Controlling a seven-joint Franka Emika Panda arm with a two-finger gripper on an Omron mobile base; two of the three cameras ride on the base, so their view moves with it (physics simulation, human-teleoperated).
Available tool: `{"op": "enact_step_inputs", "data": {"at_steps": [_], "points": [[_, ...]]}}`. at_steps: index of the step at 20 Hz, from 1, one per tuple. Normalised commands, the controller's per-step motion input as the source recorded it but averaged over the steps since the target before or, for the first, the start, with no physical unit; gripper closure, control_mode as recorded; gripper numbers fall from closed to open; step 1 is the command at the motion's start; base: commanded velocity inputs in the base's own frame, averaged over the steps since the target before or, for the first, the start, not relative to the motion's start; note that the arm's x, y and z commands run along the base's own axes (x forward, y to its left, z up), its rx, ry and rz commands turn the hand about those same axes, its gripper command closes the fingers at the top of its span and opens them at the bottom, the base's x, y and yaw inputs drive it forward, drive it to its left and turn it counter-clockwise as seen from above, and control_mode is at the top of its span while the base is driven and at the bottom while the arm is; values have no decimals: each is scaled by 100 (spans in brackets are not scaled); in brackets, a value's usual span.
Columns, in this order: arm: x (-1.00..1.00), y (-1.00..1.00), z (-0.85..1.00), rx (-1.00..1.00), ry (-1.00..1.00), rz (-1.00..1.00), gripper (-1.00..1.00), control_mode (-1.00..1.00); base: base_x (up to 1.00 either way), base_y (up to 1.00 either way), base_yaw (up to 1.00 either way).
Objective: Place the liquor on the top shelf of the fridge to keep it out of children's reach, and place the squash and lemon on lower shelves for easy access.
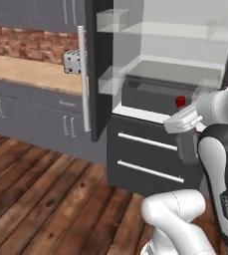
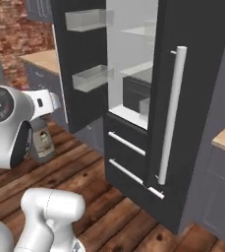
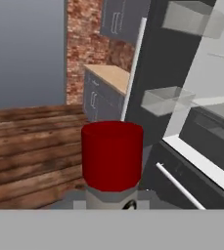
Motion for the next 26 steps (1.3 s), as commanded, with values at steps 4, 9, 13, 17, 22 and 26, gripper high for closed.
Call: {"op": "enact_step_inputs", "data": {"at_steps": [4,9,13,17,22,26], "points": [[0,0,0,0,0,0,100,100,26,51,-64],[0,0,0,0,0,0,100,100,36,66,-58],[0,0,0,0,0,0,100,100,37,78,-52],[0,0,0,0,0,0,100,100,33,65,-43],[0,0,0,0,0,0,100,100,40,10,-22],[0,0,0,0,0,0,100,100,58,0,-9]]}}
